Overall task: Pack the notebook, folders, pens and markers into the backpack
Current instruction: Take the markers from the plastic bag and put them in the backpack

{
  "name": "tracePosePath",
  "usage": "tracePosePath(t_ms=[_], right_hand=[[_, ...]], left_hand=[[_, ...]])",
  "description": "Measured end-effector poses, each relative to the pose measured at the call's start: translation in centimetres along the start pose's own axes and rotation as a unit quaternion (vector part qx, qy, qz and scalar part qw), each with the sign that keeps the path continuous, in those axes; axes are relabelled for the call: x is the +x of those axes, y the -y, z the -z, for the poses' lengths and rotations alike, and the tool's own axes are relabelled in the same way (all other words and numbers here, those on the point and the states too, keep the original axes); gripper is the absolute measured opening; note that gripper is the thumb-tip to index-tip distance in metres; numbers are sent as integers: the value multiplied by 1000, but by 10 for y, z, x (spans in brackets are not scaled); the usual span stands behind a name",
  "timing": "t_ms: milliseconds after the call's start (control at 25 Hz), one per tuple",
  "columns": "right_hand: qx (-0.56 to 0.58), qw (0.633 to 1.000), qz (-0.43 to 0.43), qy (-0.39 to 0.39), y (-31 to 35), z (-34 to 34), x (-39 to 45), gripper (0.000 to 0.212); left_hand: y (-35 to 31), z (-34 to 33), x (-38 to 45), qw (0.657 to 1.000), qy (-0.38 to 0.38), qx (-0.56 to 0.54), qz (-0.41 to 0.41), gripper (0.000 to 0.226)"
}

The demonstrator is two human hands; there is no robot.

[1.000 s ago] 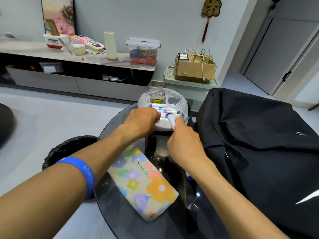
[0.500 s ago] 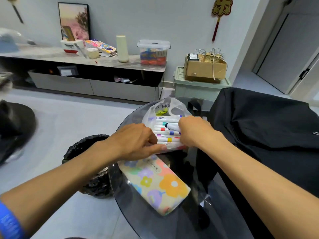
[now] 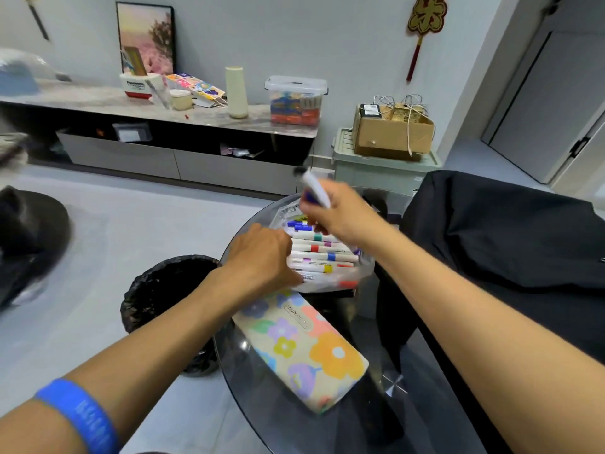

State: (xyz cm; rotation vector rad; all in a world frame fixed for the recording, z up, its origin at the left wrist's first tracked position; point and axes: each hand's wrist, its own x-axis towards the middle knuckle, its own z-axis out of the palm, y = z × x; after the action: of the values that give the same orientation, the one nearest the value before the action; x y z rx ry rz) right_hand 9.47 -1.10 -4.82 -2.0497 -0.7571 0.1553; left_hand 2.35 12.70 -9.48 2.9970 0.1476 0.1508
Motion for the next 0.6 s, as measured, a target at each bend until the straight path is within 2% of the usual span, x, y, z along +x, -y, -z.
tracePosePath(t_ms=[80,160,280,320,400,600], right_hand=[[-166,984,14,67,-31,-14,2,15],[-275,957,10,94,-53,-16,5,11],[-376,917,-40,125,-58,-7,13,63],[-398,906,-53,137,-58,-5,17,72],[-424,886,-78,168,-56,-1,26,73],[-441,865,-102,216,-51,-3,39,53]], left_hand=[[11,-6,1,1000,6,-18,21,47],[19,-13,3,998,28,-42,41,56],[21,-23,7,995,57,-73,27,57],[20,-25,8,995,56,-80,20,59],[17,-28,10,996,48,-78,13,64],[14,-29,10,996,50,-78,5,64]])
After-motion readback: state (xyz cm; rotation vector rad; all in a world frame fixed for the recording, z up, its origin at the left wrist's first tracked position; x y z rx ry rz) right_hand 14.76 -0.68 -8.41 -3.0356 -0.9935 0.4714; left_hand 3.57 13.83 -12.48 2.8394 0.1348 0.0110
